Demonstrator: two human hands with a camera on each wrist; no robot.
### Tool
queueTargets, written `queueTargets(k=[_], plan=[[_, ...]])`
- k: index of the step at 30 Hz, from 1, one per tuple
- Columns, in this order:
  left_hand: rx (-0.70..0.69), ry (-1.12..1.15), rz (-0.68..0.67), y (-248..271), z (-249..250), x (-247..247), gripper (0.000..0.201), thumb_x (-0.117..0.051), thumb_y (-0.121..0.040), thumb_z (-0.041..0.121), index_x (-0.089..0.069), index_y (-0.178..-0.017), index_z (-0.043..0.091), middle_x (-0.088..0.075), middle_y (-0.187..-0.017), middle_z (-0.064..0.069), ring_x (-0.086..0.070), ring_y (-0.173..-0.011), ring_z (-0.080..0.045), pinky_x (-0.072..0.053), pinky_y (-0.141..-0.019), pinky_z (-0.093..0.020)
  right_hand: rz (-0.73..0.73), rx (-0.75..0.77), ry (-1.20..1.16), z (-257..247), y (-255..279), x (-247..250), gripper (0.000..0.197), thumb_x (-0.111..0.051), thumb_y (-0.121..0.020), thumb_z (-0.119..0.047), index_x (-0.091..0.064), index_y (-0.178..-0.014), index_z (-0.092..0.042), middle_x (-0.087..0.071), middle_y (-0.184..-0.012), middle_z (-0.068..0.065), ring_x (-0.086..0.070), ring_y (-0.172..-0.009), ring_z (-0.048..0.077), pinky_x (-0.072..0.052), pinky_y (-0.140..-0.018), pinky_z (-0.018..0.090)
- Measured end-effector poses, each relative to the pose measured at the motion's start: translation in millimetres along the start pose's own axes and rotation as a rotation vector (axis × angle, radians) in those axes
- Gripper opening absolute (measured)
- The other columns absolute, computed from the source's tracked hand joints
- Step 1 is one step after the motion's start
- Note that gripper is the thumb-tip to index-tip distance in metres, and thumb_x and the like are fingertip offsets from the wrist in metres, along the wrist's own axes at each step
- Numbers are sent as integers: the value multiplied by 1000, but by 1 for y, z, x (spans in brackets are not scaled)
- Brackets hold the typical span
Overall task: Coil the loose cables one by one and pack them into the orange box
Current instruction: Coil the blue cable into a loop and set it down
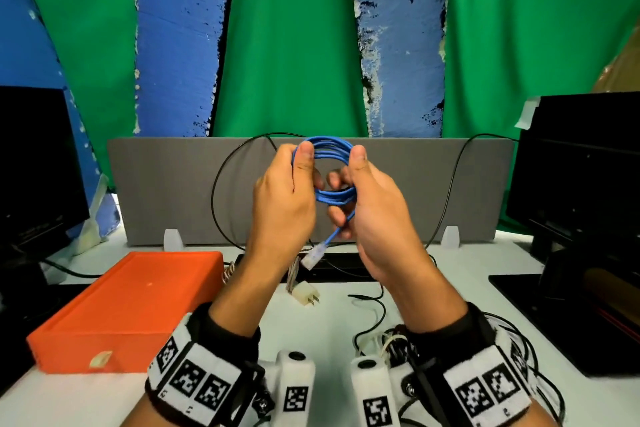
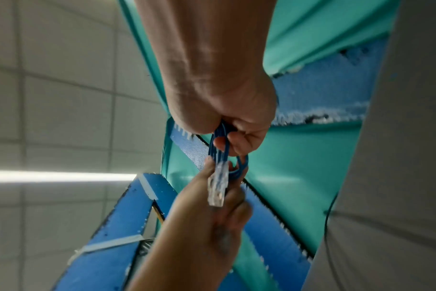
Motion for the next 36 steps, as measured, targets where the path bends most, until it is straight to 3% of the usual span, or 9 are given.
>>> queueTargets(k=[3,6,12,17,20,22,25,32,36], plan=[[-27,-51,-180,-7,5,11,48,-37,-101,52,-67,-86,18,-68,-68,11,-50,-52,-2,-42,-56,-29,87,145,288,-3,-8,15,45,-33,-108,-41,-46,-73,-17,-45,-68,1,-39,-48,12,-33,-44,24],[35,-143,-242,-10,10,25,59,-32,-101,54,-62,-67,16,-48,-43,16,-40,-42,-1,-28,-47,-20,91,276,549,-5,-13,24,45,-32,-107,-44,-45,-71,-20,-44,-61,-7,-43,-52,18,-37,-53,38],[259,253,-186,-22,-7,39,34,-49,-103,32,-57,-77,12,-40,-45,10,-25,-36,-9,-23,-45,-24,-82,272,825,-14,-5,26,45,-31,-107,-44,-46,-78,-13,-52,-70,11,-50,-65,29,-45,-66,48],[260,393,-332,-16,1,38,18,-55,-98,23,-65,-91,9,-57,-67,3,-47,-47,-13,-40,-49,-28,-70,313,910,-16,-6,30,43,-30,-107,-44,-45,-74,-21,-54,-71,6,-47,-70,22,-32,-69,38],[213,426,-420,-15,7,40,17,-62,-87,25,-69,-94,10,-67,-76,1,-63,-68,-13,-55,-71,-29,-33,324,855,-19,-7,34,45,-30,-107,-43,-48,-78,-12,-56,-74,12,-49,-68,24,-38,-66,44],[155,432,-414,-16,10,43,18,-67,-85,23,-70,-95,8,-69,-83,-3,-63,-80,-14,-54,-81,-30,-25,341,844,-19,-6,33,43,-31,-107,-41,-48,-77,-15,-56,-74,10,-49,-66,20,-39,-63,36],[145,494,-396,-14,14,43,16,-70,-84,20,-69,-92,7,-67,-85,-5,-59,-79,-15,-52,-77,-27,-2,373,870,-19,-4,28,38,-33,-107,-39,-42,-74,-25,-49,-68,-3,-44,-60,10,-32,-54,24],[113,580,-265,-12,20,35,10,-72,-85,21,-69,-92,14,-68,-84,4,-59,-81,-12,-49,-80,-25,-10,417,1033,-18,-2,19,33,-32,-106,-41,-44,-83,-21,-44,-72,-10,-44,-64,7,-33,-56,19],[68,479,-354,-6,22,23,19,-71,-79,20,-60,-93,15,-67,-94,7,-63,-91,-5,-51,-83,-20,-40,381,876,-17,-5,26,36,-34,-107,-39,-48,-79,-22,-49,-67,-6,-44,-59,8,-33,-53,21]])
Point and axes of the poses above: each hand's wrist, its own y-axis away from the middle knuckle, its own x-axis out of the back of the hand, z = x × y, the point moved 3 cm from there along -y, towards the middle knuckle
